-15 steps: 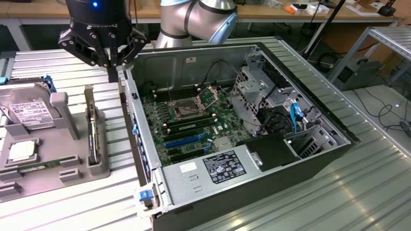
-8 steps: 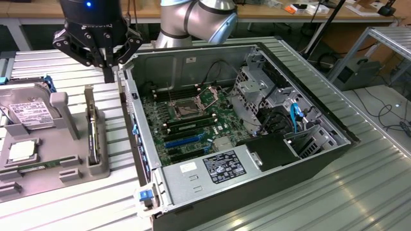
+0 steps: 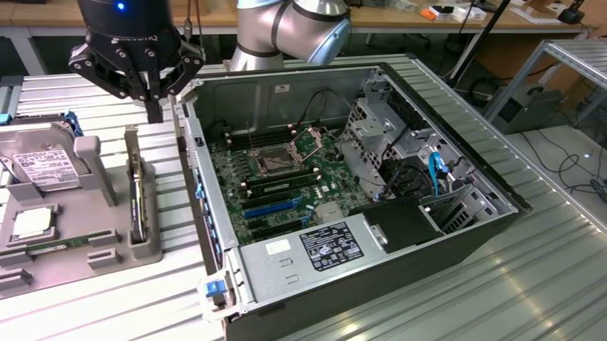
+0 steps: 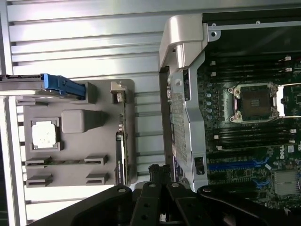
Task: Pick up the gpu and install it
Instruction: 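Reach for the gpu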
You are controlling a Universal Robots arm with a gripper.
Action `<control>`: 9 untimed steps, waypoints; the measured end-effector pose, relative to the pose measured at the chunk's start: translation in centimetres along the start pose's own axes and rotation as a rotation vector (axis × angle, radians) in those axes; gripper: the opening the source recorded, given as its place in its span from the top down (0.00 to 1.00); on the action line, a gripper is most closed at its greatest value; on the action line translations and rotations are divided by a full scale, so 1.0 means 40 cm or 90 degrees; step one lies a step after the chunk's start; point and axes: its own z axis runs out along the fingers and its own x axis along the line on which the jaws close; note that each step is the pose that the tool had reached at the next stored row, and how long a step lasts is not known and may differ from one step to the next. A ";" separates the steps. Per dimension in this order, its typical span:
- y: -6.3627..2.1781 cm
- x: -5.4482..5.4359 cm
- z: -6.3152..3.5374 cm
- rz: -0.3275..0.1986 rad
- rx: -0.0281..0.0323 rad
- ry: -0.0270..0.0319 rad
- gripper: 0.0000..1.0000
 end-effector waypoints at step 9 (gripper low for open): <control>-0.001 0.015 0.000 0.000 0.0001 0.0001 0.89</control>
